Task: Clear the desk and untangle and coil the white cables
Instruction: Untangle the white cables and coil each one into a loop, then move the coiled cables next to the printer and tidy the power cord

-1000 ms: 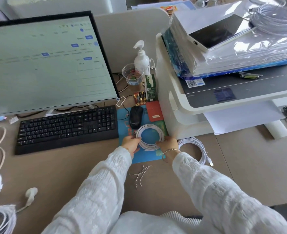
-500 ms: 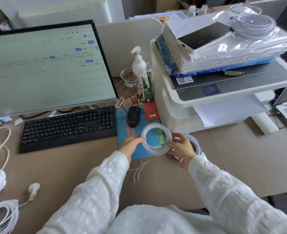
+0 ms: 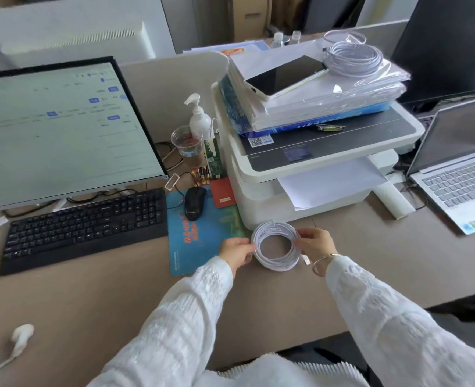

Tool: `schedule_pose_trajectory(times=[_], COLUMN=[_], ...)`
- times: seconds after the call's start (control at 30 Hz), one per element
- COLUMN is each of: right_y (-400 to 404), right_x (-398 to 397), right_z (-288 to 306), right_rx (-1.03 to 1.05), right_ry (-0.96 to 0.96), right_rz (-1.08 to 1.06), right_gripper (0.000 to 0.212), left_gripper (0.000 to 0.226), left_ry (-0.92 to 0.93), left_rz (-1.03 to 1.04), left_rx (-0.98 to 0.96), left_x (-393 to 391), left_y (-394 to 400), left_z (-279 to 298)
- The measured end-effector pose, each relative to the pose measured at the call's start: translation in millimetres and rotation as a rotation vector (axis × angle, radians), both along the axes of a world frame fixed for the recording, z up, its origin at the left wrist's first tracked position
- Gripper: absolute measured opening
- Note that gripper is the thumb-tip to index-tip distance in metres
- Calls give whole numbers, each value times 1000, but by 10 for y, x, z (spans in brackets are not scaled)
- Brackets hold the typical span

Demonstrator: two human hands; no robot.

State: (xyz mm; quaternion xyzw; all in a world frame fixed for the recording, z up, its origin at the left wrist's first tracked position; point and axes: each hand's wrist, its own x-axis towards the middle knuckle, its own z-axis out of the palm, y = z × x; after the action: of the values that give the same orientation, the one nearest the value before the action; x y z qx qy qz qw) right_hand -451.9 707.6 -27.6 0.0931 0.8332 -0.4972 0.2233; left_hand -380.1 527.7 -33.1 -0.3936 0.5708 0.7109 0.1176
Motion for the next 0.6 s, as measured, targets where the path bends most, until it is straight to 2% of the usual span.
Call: schedule_pose_trajectory(times=[0.13,0.3,0.43,0.5,0.6], right_y=[5,28,24,-56,-338], right_x=[-35,-9,2,39,168], right_z=[-22,-145,-234,-224,-110], right_rx=[133,221,342,394,291], right_ry=[89,129,237,300,353], right_rz=[42,156,275,199,135], right_gripper=[20,29,29,29,22], left_gripper=[12,29,36,36,26], left_ry=[-39,-89,-100,-96,-81], left_rz=[15,-93,-118,-69,51], left_rx=[-30,-143,-112,-125,-98], left_x=[-35,-32,1,40,162], left_y=[121,158,139,64,-146], left_z=[-44,-127,-92,-80,-84])
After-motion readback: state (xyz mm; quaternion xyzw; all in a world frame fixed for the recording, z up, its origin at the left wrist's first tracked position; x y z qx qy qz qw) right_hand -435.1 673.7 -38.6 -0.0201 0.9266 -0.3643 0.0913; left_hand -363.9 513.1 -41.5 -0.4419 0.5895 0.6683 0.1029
